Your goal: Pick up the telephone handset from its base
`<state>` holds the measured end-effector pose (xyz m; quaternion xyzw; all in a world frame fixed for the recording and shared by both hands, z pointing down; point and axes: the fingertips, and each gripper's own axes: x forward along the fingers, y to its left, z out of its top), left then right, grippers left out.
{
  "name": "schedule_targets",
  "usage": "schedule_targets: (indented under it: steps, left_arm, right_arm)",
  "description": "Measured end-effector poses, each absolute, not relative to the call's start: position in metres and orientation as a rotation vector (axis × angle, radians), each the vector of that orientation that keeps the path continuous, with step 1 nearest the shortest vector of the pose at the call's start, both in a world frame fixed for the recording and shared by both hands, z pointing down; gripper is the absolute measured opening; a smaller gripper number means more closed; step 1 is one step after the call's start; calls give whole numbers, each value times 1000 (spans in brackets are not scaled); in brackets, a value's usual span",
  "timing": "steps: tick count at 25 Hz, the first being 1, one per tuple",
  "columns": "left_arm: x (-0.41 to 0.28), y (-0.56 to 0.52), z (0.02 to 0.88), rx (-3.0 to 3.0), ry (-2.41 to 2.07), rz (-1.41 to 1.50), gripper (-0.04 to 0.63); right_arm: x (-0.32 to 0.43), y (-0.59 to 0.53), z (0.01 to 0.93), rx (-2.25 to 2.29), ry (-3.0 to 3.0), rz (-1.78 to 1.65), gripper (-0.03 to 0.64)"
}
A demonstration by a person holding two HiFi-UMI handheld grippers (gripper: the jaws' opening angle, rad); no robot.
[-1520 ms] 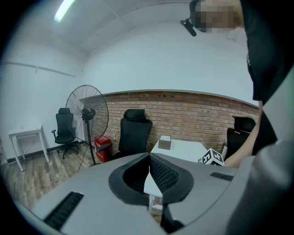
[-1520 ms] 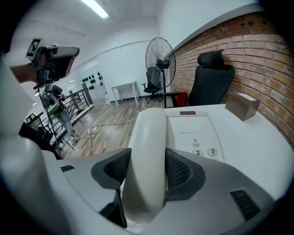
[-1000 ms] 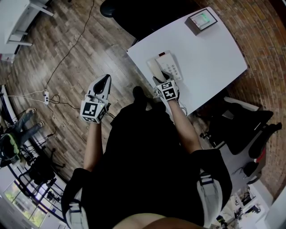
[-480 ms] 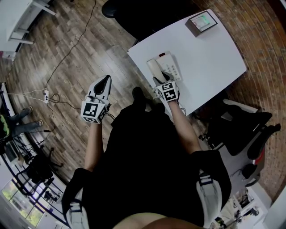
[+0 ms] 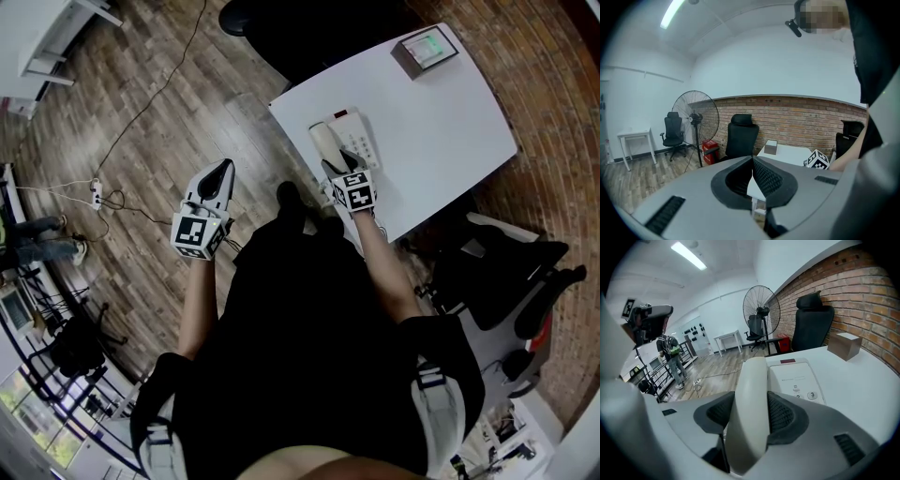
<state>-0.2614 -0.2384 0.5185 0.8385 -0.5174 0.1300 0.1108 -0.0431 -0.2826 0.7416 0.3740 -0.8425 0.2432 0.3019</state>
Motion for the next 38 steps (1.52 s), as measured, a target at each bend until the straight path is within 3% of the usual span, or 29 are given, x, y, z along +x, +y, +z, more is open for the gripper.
schedule_targets:
  steps: [38]
  left_arm:
    - [-225, -215, 510, 2460, -1546, 367, 20]
  right_arm:
    - [-25, -266, 697, 950, -2432, 802, 211]
